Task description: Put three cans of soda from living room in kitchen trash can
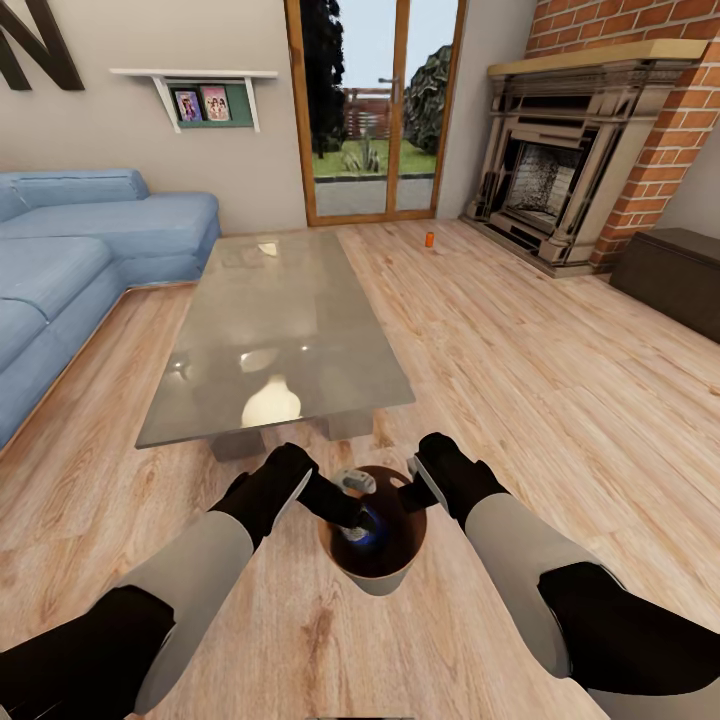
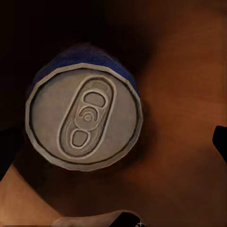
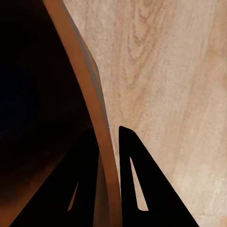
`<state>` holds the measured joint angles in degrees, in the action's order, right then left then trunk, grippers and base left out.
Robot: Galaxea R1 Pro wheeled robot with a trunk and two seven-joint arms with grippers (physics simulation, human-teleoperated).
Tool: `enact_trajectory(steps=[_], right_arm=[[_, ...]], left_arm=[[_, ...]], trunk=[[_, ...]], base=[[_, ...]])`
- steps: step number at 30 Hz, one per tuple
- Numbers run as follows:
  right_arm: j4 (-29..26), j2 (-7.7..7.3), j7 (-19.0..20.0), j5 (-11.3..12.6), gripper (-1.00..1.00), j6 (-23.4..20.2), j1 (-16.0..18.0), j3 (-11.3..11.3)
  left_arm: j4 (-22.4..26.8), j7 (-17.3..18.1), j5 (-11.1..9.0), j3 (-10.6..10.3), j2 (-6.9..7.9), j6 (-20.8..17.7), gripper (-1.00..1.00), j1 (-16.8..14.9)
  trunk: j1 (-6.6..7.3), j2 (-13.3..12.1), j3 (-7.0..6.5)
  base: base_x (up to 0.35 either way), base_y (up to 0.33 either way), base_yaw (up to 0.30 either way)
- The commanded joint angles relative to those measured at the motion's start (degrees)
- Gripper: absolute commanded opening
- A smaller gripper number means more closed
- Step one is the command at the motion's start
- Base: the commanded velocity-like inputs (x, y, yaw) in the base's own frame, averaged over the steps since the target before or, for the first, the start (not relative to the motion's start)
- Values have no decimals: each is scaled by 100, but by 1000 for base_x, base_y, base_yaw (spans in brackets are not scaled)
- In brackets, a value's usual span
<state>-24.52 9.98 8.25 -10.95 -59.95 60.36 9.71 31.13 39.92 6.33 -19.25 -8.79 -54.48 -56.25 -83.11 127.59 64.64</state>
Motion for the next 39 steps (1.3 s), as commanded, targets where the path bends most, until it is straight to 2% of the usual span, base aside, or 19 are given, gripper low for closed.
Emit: enact_trajectory(steps=[1,11,14,17,19,21,23,24,25,26,27,30,31,32,33,35,36,39], right_arm=[[0,2,26,106,-100,-5,2,-13],[18,2,26,111,-100,-5,2,-13],[22,2,27,111,-100,-5,2,-17],[24,2,25,103,-100,-5,2,-23],[25,2,22,100,-100,-5,2,-35],[25,2,23,101,-100,-5,3,-47],[26,1,25,100,-100,-5,3,-68],[26,-14,27,101,-100,-5,2,-80],[24,-64,40,103,-100,-5,5,-86],[23,-87,46,105,-100,-5,6,-87],[24,-144,58,106,-100,-5,5,-90],[24,-292,77,112,-100,-5,3,-95],[28,-431,89,118,-100,-5,3,-97],[29,-502,96,120,-100,-5,2,-98],[39,-667,147,124,-100,-5,2,-100],[50,-749,203,121,-100,-5,2,-100],[60,-865,272,116,-100,-5,0,-102],[66,-1036,320,113,-100,-5,-26,-101]], left_arm=[[2,-1,0,0,0,1,100,0],[70,9,-37,11,55,40,100,0],[261,50,-41,30,76,57,100,0],[633,77,-48,47,137,59,100,78],[1121,164,-48,57,260,60,100,343],[1405,236,-49,63,340,60,100,511],[1846,373,-51,105,518,60,100,776],[2417,607,-53,407,838,60,100,1062],[2776,740,-51,811,1071,109,100,1299],[2873,768,-50,944,1139,145,100,1381],[3053,782,-41,1201,1276,304,100,1543],[3289,717,0,1557,1461,650,100,1781],[3389,555,19,1824,1555,863,100,1942],[3423,433,24,1988,1592,961,100,2021],[3471,27,36,2526,1667,1300,100,2203],[3477,-227,47,2865,1694,1600,100,2283],[3429,-535,60,3209,1718,2021,100,2372],[3239,-852,61,3428,1736,2396,100,2528]], trunk=[[0,0,0],[0,0,0],[0,0,0],[0,0,0],[0,0,0],[0,0,0],[0,0,0],[0,0,0],[0,0,0],[0,0,0],[0,0,0],[0,0,0],[0,0,0],[0,0,0],[0,0,0],[0,0,0],[0,0,0],[0,0,0]], base=[[0,0,0],[0,0,0],[0,0,0],[0,0,0],[0,0,0],[0,0,0],[0,0,0],[0,0,0],[0,0,0],[0,0,0],[0,0,0],[0,0,0],[0,0,0],[0,0,0],[0,0,0],[0,0,0],[0,0,0],[0,0,0]])
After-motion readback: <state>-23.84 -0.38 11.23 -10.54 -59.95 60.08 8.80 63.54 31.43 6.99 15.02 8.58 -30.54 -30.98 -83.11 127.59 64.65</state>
